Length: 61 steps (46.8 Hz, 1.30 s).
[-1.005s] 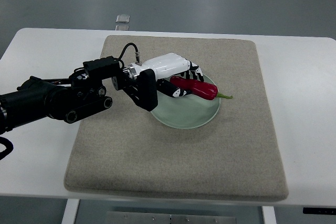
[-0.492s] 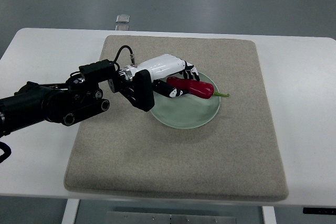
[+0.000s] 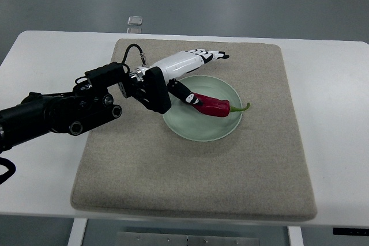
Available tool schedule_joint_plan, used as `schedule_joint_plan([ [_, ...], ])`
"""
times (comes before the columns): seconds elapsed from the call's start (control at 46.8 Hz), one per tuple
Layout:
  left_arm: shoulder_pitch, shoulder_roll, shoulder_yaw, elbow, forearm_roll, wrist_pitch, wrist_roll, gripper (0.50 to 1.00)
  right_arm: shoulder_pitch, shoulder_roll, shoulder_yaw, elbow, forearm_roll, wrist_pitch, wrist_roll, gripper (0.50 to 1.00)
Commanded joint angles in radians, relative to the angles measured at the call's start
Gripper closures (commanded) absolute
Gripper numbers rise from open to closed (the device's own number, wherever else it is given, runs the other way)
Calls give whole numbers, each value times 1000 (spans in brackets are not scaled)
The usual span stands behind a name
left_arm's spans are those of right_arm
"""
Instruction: Place red pepper on plate with left hand
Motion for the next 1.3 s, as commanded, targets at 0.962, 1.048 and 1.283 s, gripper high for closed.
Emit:
schedule_joint_plan([
  [0.962, 190, -4, -461, 63, -1178, -122, 5, 501, 0, 0, 0, 0, 0, 0, 0, 572],
  [1.048, 194, -4, -462, 62, -1245, -124, 5, 501, 0, 0, 0, 0, 0, 0, 0, 572],
  [1.283, 195, -4, -468, 65, -1285, -122, 3, 501, 0, 0, 0, 3, 0, 8, 0, 572],
])
